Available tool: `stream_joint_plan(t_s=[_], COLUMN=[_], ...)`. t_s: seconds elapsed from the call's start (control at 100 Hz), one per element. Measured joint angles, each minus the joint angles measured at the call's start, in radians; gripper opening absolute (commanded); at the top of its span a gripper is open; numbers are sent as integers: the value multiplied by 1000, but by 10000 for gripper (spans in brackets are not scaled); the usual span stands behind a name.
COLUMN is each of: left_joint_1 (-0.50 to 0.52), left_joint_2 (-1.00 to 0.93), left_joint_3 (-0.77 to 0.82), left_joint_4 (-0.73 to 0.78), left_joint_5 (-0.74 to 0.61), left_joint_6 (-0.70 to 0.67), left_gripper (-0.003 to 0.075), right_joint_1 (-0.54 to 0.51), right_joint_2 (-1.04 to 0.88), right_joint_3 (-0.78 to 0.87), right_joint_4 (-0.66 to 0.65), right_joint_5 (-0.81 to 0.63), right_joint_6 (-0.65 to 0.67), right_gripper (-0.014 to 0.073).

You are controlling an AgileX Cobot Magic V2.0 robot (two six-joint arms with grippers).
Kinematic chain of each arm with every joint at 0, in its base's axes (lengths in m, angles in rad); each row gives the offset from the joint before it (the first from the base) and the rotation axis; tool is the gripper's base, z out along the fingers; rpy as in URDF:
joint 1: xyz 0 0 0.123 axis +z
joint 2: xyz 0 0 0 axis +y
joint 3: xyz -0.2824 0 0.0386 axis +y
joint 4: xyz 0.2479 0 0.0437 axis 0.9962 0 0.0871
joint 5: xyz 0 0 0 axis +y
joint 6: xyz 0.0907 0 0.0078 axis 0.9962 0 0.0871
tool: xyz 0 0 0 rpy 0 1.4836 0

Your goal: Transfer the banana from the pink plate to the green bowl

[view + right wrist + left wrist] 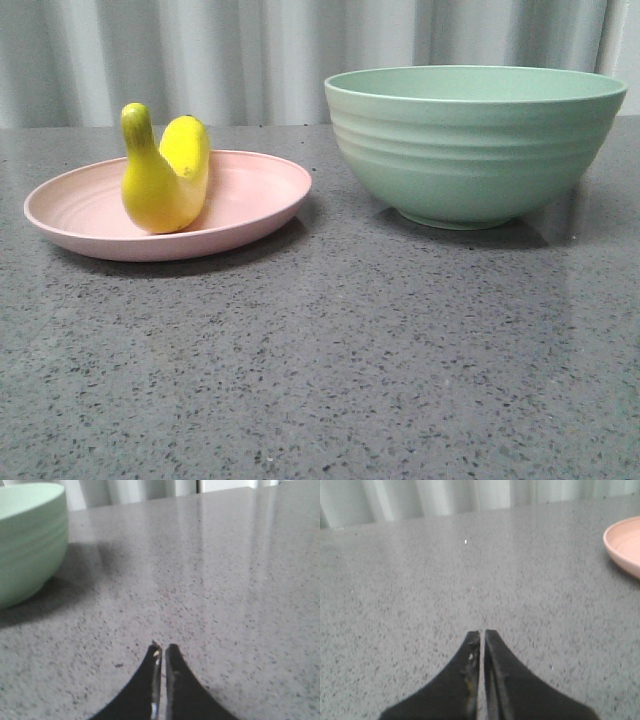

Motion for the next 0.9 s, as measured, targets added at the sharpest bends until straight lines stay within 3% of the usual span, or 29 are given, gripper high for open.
stream_joint_plan(t_s=[0.39, 0.9], left_joint_1=[0, 0], left_joint_2=[0, 0], left_joint_3=[0, 0], left_joint_4=[-48, -138], left_joint_5=[-93, -95], left_joint_6=[0, 0], left_gripper=[-19, -19], right_joint_1=[0, 0], right_joint_2=[0, 0], right_joint_3=[0, 0], right_joint_4=[28, 28], right_joint_5=[-138, -140], right_joint_6=[0, 0], right_gripper=[-74, -74])
